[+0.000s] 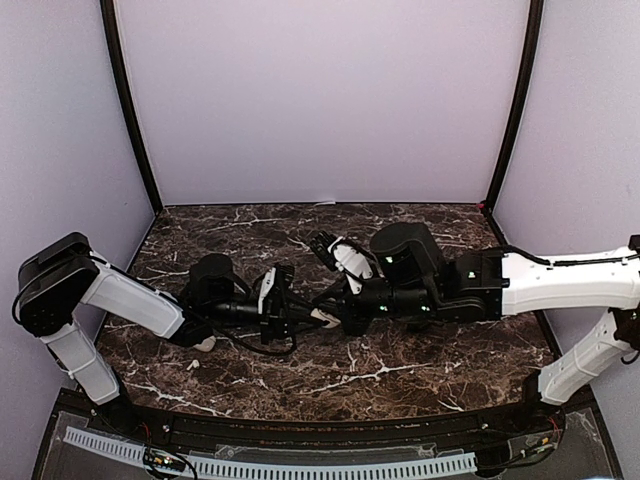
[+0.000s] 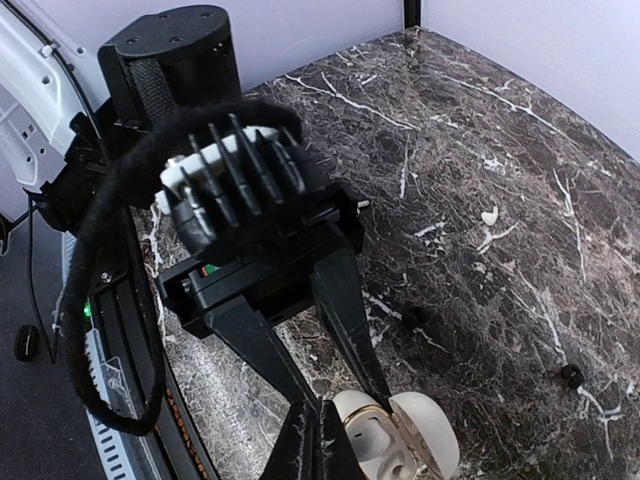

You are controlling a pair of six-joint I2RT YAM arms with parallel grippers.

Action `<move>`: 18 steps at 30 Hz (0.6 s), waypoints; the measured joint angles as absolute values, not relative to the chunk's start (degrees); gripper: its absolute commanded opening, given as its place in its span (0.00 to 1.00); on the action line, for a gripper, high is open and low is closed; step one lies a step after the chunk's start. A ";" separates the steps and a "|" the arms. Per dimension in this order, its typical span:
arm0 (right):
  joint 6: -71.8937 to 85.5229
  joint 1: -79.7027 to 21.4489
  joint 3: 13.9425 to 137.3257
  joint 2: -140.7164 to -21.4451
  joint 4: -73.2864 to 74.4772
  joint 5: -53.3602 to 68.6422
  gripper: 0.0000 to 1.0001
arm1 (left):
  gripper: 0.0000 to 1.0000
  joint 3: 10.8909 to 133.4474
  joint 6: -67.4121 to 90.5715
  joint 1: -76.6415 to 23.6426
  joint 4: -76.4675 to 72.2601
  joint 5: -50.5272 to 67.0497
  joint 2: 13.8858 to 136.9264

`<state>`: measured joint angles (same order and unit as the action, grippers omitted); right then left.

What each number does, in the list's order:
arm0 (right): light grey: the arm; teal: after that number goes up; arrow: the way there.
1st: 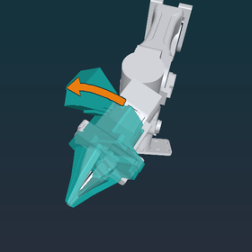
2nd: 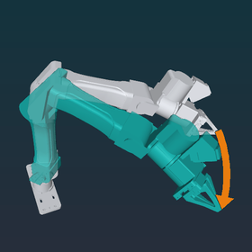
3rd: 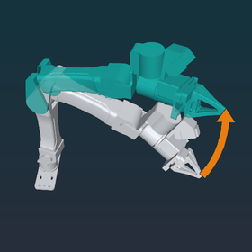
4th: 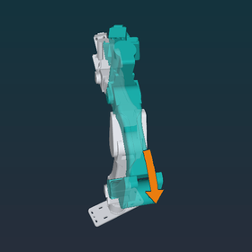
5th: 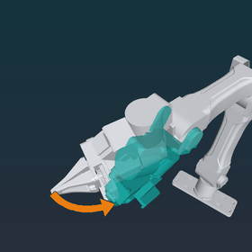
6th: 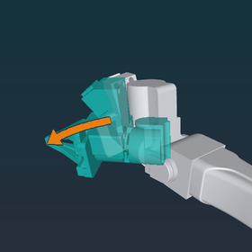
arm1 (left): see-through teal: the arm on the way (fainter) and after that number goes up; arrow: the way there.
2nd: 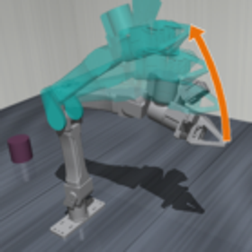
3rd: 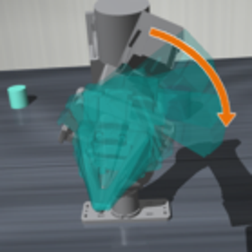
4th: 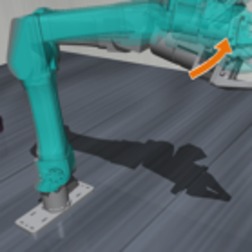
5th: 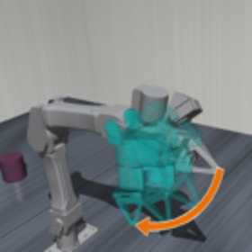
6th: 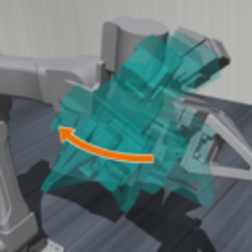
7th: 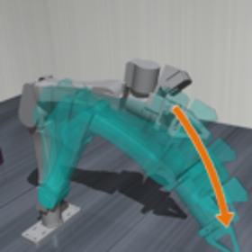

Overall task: Insert the wireless bluetooth earbuds into the charging case
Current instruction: Adjust the left earbud in the left side groove of the charging case.

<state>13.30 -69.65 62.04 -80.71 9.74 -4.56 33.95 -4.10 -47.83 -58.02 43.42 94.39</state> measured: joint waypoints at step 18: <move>15.33 -68.55 62.13 -81.54 12.91 -3.57 0.00 | 0.00 33.67 -4.01 -47.79 -58.19 43.66 94.41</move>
<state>15.33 -68.55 62.13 -81.54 12.91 -3.57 33.67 -4.01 -47.79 -58.19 43.66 94.41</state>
